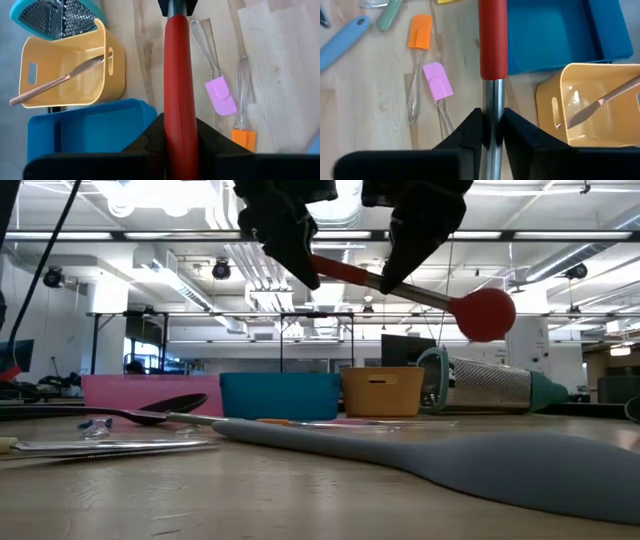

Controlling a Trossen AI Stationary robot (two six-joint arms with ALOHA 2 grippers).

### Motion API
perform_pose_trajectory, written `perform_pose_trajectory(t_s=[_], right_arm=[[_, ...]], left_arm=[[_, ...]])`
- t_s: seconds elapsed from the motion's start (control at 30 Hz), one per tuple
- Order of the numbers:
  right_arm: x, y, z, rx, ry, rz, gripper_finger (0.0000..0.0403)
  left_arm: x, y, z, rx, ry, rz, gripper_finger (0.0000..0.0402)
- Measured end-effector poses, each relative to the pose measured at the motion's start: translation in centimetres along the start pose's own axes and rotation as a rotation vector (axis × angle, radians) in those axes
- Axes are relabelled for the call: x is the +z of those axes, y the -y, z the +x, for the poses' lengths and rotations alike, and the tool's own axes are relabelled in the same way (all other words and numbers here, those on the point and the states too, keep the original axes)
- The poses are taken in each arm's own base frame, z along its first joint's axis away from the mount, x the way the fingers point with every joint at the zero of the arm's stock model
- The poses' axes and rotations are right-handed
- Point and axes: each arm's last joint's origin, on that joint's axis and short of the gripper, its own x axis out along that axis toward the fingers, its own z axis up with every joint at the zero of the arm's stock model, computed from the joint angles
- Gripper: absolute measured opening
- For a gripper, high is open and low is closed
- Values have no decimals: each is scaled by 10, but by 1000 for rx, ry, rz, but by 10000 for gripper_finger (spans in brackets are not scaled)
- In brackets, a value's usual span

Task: Pick & Place Kitchen Items
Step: Put the red spoon into the pink bin

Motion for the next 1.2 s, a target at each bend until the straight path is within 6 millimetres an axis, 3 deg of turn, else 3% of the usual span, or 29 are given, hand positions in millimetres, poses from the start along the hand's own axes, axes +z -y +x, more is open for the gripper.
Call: perform_pose_trajectory(t_s=[0.2, 0.47, 0.63, 0.87, 1.03, 1.2], right_arm=[[-1, 5, -15, 5, -41, 43, 148], [-17, 16, -41, -18, -106, 154, 188], [-31, 22, -54, -24, -94, 200, 186], [-51, 28, -64, -16, -55, 225, 160], [-62, 30, -64, -11, -5, 243, 138], [-73, 31, -61, -21, 24, 252, 119]], left_arm=[[-4, -3, -6, 41, -28, -6, 50], [-30, -19, -38, 178, -121, -83, 50], [-61, -28, -72, 205, -118, -145, 50], [-120, -35, -118, 263, -221, -178, 50], [-158, -37, -139, 293, -300, -223, 50], [-183, -32, -151, 292, -341, -220, 50]])
